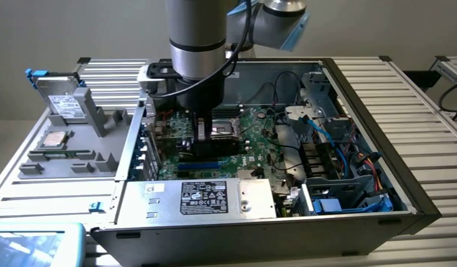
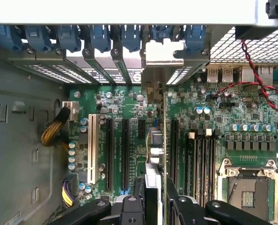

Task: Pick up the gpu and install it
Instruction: 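Insert the gpu into the slot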

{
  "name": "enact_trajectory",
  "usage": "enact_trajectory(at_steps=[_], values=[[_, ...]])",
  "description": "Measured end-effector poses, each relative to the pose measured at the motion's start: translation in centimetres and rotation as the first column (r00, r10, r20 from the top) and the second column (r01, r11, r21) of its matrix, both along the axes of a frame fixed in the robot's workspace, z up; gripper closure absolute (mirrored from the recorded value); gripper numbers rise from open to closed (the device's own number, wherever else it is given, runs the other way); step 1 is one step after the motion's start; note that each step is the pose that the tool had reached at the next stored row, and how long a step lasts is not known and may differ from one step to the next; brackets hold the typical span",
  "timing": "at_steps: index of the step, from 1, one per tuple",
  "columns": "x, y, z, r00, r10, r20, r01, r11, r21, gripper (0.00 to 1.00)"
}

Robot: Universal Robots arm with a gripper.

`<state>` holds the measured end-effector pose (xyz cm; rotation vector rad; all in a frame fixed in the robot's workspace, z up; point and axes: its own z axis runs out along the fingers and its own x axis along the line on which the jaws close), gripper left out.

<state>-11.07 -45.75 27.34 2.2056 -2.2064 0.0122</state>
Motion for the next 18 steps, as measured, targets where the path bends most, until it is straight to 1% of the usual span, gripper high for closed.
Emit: enact_trajectory(at_steps=[8, 18], values=[[-0.3, 0.00, -0.70, 1.0000, 0.000, 0.0000, 0.000, 1.0000, -0.0001, 0.72], [-0.5, -0.02, -1.13, 1.0000, 0.000, -0.0003, 0.000, 1.0000, 0.0001, 0.72]])
